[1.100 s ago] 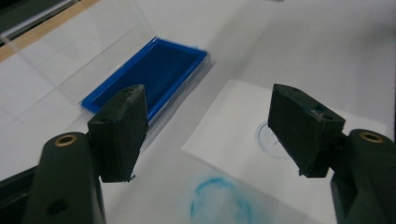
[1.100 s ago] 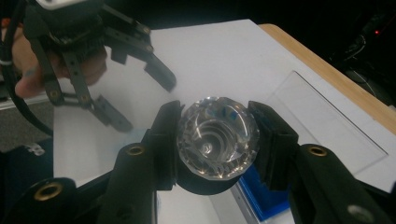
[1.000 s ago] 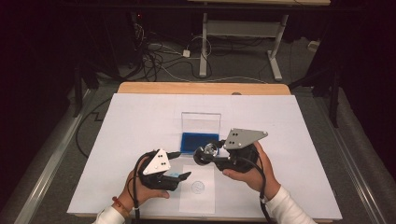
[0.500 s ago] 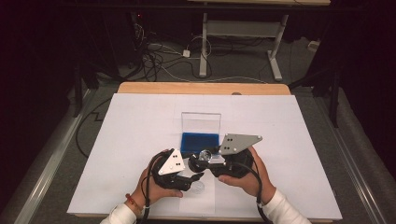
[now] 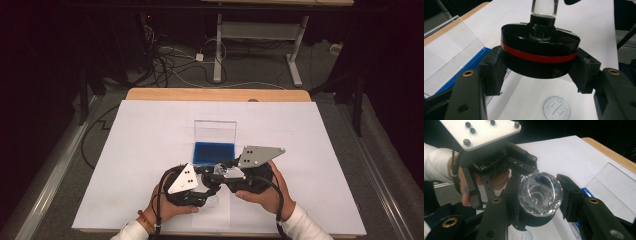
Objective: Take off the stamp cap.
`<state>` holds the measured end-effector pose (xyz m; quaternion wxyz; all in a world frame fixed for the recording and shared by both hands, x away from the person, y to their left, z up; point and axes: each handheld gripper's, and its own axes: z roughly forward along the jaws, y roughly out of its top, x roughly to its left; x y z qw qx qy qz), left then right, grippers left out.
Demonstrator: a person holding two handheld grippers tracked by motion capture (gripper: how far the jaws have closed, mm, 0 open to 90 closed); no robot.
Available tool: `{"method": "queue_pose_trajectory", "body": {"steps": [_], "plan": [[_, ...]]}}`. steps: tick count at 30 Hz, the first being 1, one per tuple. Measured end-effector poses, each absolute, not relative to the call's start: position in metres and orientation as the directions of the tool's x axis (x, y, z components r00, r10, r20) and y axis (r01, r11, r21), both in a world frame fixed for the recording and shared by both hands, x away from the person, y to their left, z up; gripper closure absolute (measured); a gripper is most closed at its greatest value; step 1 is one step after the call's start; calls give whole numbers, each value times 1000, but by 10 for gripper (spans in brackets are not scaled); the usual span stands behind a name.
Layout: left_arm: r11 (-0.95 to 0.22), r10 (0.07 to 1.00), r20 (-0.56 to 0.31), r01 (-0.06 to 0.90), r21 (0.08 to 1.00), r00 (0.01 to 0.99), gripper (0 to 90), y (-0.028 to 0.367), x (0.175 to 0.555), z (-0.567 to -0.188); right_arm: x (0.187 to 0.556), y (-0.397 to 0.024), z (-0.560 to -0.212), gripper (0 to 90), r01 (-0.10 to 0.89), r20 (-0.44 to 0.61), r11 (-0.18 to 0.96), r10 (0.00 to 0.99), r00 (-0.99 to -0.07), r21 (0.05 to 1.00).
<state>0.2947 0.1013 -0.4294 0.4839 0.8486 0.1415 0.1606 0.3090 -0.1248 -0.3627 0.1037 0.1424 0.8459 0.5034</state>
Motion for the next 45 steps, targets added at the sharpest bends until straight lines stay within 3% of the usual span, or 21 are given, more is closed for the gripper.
{"method": "queue_pose_trajectory", "body": {"steps": [12,45], "plan": [[-550,392,187,67,833,901,360,98,294,-432,311,-126,-368,571,161,-15,464,353,-936,871],[-646,341,173,97,757,924,369,93,296,-434,314,-124,-378,573,193,15,511,332,-943,838]]}}
